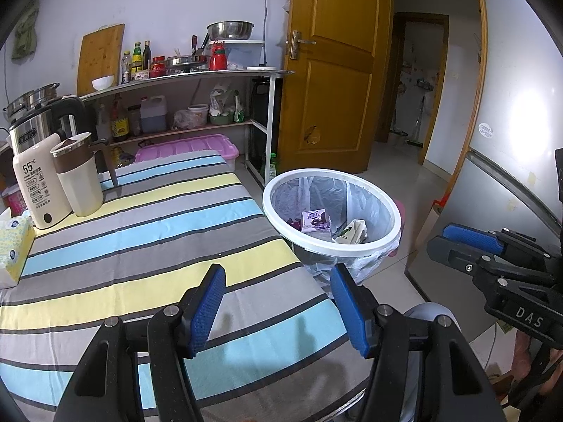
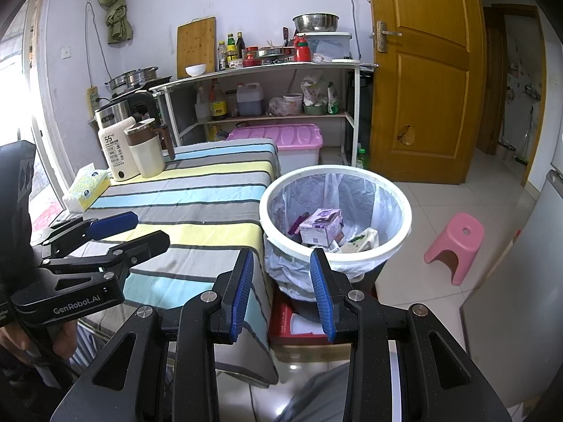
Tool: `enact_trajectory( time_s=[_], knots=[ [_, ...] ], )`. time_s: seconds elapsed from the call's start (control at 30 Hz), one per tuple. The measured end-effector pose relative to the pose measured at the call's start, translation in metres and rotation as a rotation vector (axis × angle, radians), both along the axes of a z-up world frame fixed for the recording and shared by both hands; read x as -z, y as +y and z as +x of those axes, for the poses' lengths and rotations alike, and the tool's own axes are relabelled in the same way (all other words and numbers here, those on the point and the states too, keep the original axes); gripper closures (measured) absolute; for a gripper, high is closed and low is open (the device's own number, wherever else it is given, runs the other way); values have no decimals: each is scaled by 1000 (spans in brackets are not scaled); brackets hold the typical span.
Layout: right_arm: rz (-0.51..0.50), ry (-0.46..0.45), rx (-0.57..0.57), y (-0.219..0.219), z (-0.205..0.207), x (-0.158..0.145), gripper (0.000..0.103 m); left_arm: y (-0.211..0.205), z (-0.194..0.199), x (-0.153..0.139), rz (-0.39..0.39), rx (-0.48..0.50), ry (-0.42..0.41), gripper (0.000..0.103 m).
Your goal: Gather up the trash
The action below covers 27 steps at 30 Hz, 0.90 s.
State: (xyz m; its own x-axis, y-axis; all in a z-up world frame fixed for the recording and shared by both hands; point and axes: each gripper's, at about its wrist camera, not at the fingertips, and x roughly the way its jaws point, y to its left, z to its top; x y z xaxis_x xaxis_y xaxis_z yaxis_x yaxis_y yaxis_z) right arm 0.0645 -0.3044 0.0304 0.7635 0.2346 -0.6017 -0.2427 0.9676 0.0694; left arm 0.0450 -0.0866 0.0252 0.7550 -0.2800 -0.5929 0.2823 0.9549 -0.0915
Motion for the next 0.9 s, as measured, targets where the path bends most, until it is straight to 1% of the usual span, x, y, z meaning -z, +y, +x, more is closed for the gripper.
enact_trajectory(
  time_s=[0.5, 0.9],
  knots=[
    [0, -1, 0, 0, 0, 0, 68, 2, -1, 0, 14, -20, 1, 41],
    [0, -1, 0, 0, 0, 0, 68, -5, -2, 2, 27, -12, -8, 41]
  ],
)
